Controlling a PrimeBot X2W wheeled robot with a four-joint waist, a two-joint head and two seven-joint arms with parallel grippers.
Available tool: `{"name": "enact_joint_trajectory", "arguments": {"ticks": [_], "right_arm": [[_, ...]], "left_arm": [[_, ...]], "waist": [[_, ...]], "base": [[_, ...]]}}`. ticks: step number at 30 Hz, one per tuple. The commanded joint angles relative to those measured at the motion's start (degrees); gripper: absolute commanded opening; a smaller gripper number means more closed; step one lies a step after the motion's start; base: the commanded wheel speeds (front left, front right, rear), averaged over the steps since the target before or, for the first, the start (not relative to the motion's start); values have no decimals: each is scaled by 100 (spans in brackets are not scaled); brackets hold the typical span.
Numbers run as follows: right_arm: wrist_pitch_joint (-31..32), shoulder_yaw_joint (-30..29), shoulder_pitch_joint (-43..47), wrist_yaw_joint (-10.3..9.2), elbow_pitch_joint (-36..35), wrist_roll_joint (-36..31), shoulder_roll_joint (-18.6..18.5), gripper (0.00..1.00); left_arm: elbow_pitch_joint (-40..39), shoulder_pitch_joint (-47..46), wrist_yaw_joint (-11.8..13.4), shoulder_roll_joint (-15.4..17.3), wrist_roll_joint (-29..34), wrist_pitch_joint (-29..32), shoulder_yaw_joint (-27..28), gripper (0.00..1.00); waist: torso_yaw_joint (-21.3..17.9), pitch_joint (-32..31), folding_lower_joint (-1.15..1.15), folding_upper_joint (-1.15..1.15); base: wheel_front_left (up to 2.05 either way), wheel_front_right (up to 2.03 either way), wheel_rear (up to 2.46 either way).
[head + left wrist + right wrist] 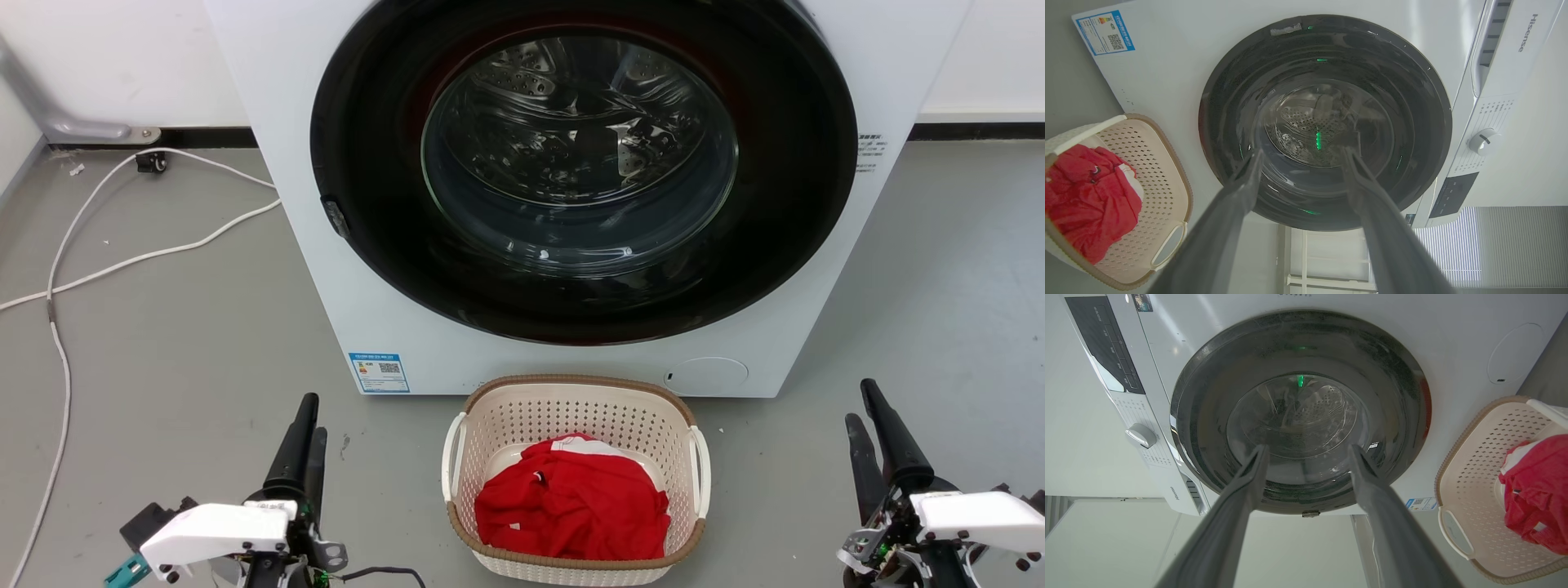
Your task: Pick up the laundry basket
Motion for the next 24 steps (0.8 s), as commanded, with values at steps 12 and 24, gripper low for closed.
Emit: {"name": "enact_joint_trajectory", "arguments": {"ticks": [12, 24], "right_arm": [[-333, 112, -43, 8, -188, -1292, -113, 100], [-545, 134, -34, 9, -279, -3570, -147, 100]], "left_arm": [[-266, -162, -7, 16, 1427, -320, -302, 100], [-316, -190, 110, 8, 3202, -571, -499, 100]], "waist": [[-16, 12, 0, 0], [-9, 8, 0, 0]], "base": [[0, 0, 0], [0, 0, 0]]}}
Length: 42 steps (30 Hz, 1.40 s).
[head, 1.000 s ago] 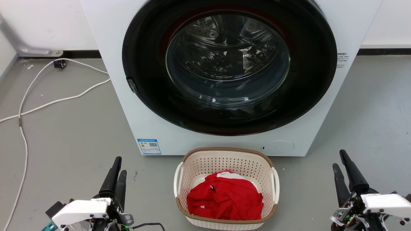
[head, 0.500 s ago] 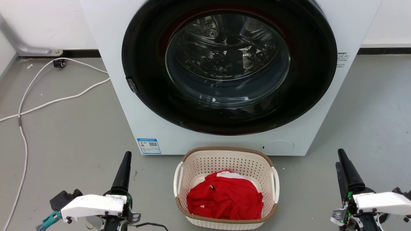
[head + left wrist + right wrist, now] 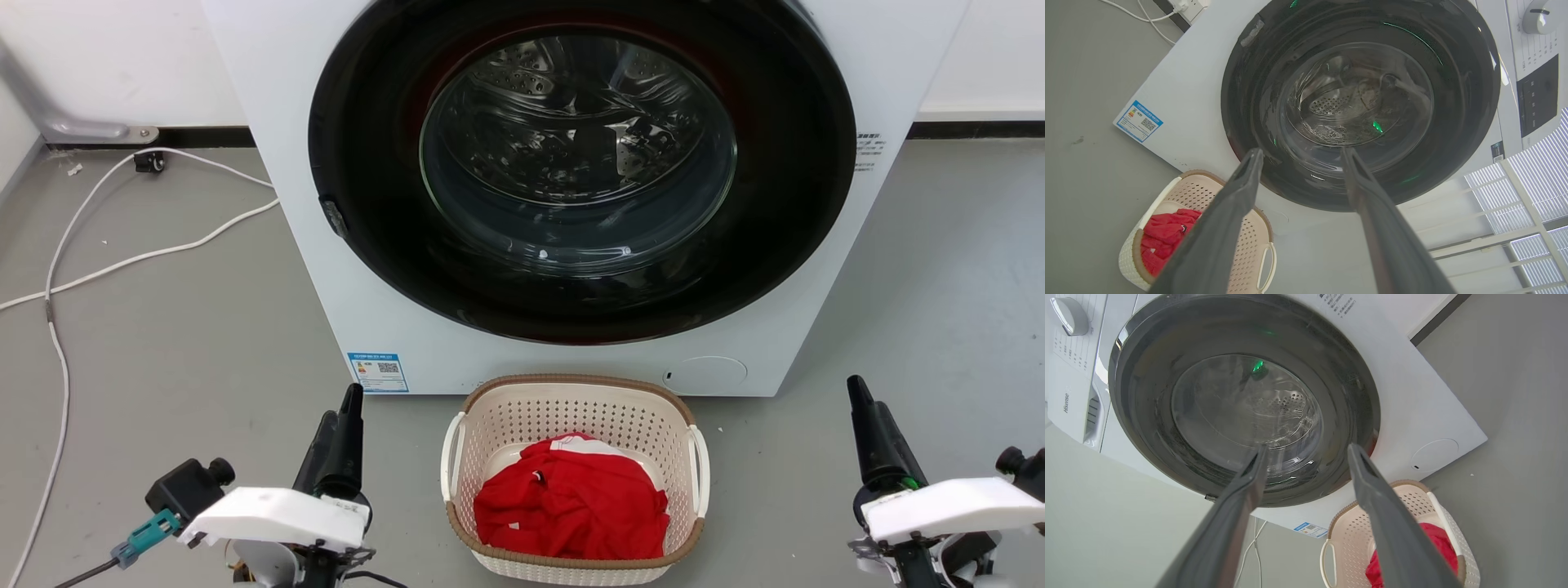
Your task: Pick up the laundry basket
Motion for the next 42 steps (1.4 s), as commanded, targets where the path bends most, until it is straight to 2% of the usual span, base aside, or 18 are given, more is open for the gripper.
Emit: {"name": "enact_joint_trajectory", "arguments": {"ticks": [1, 8, 23, 42], "right_arm": [[-51, -7, -47, 9, -129, -352, -7, 100], [-58, 41, 5, 10, -238, -1218, 49, 100], [-71, 79, 153, 11, -341, -2552, 100, 100], [-113, 56, 286, 12, -516, -3740, 131, 100]], "left_arm": [[-107, -160, 24, 14, 286, -63, -42, 100], [-146, -126, 9, 10, 1038, -210, -122, 100], [-78, -117, 80, 1, 2306, -479, -363, 100], [39, -151, 231, -9, 3473, -734, -542, 100]], "waist": [[2, -1, 0, 0], [8, 1, 0, 0], [48, -15, 0, 0], [75, -11, 0, 0]], "base": [[0, 0, 0], [0, 0, 0], [0, 0, 0], [0, 0, 0]]}}
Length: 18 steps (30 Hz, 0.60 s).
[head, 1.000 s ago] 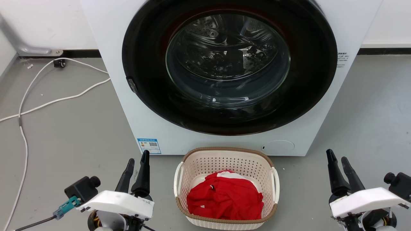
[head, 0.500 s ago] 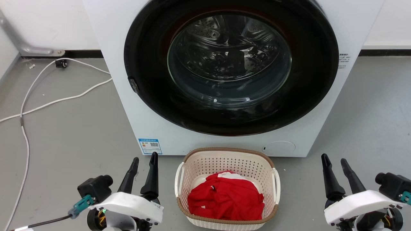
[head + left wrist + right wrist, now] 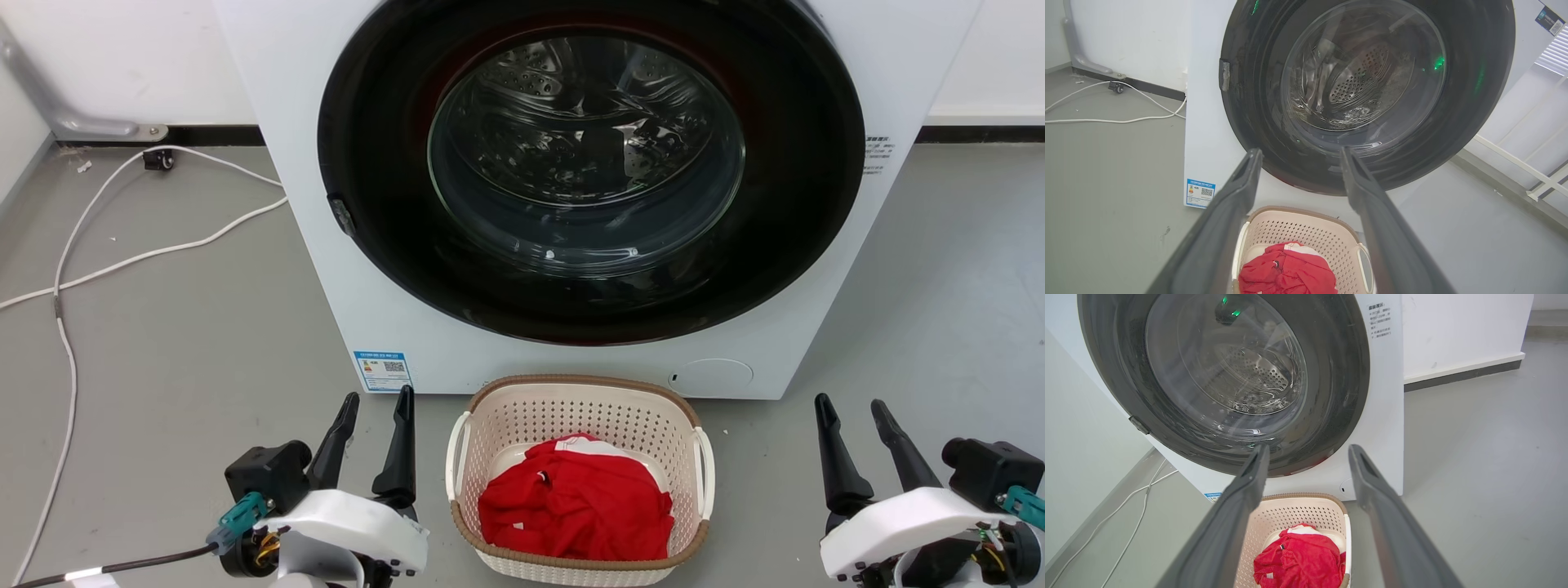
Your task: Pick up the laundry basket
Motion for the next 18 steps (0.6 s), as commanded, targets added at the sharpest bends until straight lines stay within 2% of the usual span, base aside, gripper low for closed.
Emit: {"name": "enact_joint_trajectory", "arguments": {"ticks": [1, 18], "right_arm": [[-24, -13, 22, 11, -72, -131, 5, 100], [-91, -111, 5, 12, -133, -899, 13, 100]], "left_arm": [[-21, -100, 30, 5, 147, -47, -7, 100], [39, -132, 141, -3, 1070, -252, 12, 100]], "waist": [[3, 4, 0, 0], [40, 64, 0, 0]], "base": [[0, 0, 0], [0, 0, 0]]}}
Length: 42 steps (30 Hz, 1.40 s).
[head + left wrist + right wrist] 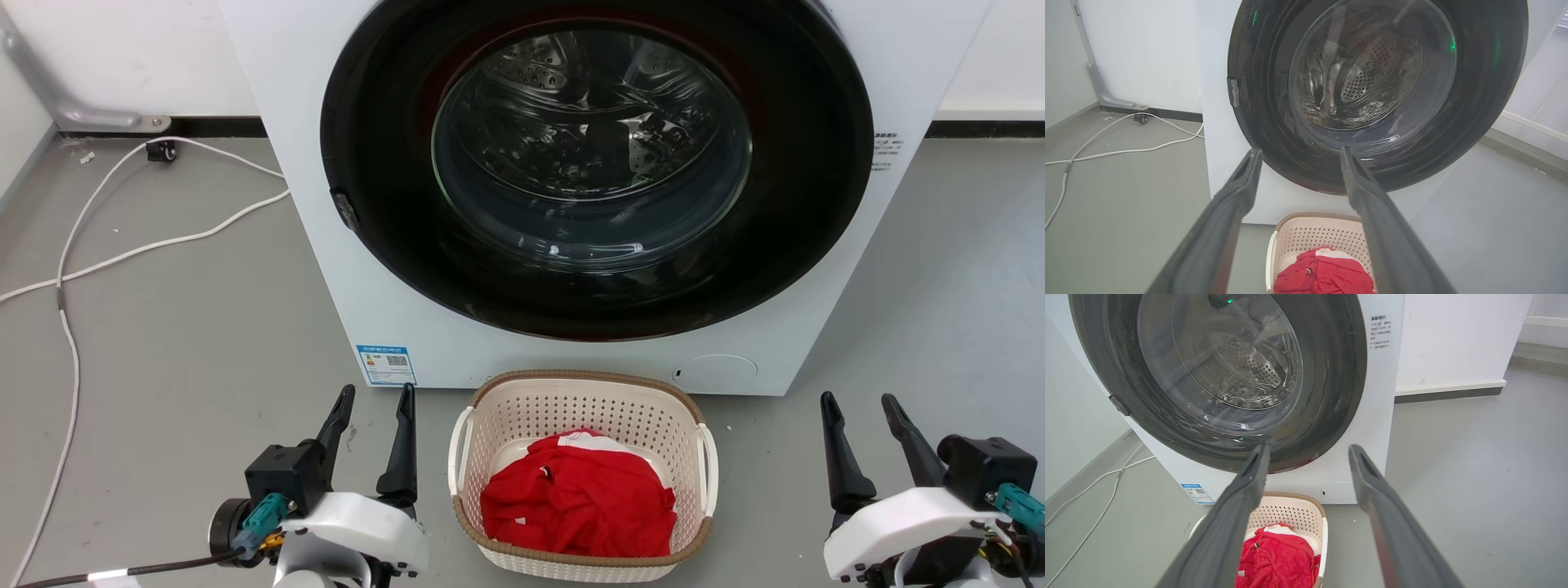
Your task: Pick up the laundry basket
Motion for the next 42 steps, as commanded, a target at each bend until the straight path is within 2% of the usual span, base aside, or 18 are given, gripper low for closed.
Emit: {"name": "enact_joint_trajectory", "arguments": {"ticks": [1, 27, 42], "right_arm": [[-37, -9, 5, 11, -50, -117, 9, 100], [-190, -10, 136, 6, -58, -842, 18, 100], [-203, -30, 62, 6, 37, -761, 18, 100]], "left_arm": [[-17, -97, 32, 0, 134, -44, -2, 100], [146, -81, 45, -11, 906, -314, -161, 100], [297, -108, 60, -11, 771, -306, -168, 100]], "waist": [[1, 6, 0, 0], [45, -19, 0, 0], [43, 7, 0, 0]], "base": [[0, 0, 0], [0, 0, 0], [0, 0, 0]]}}
